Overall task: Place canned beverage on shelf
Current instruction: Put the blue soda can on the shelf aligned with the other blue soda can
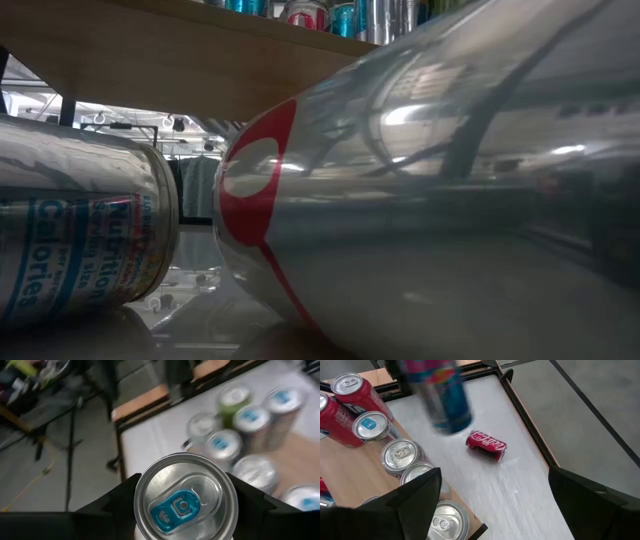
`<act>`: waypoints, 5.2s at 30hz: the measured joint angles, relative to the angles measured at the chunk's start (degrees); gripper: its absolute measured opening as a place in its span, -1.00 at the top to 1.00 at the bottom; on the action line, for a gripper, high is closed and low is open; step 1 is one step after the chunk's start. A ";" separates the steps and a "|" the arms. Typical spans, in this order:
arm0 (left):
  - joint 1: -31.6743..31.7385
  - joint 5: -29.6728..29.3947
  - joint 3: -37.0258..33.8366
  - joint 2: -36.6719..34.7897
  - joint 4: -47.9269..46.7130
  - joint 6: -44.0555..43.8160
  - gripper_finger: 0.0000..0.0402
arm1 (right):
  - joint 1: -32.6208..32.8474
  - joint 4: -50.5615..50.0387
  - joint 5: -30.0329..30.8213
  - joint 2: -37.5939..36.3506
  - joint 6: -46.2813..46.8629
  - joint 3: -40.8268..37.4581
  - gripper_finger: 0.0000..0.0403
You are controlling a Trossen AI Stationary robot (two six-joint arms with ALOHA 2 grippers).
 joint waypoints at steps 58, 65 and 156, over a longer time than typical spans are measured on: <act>-25.44 -0.24 -24.03 2.53 0.48 -3.45 -0.10 | 0.02 0.07 -9.46 0.00 0.02 0.00 -0.77; -25.39 -1.93 -25.02 2.46 1.39 -3.41 -0.10 | 0.02 0.07 -9.46 0.00 0.02 0.00 -0.77; -30.49 -18.36 -12.85 2.33 8.72 -19.00 -0.69 | 0.04 0.02 -9.44 0.04 0.02 0.00 -0.77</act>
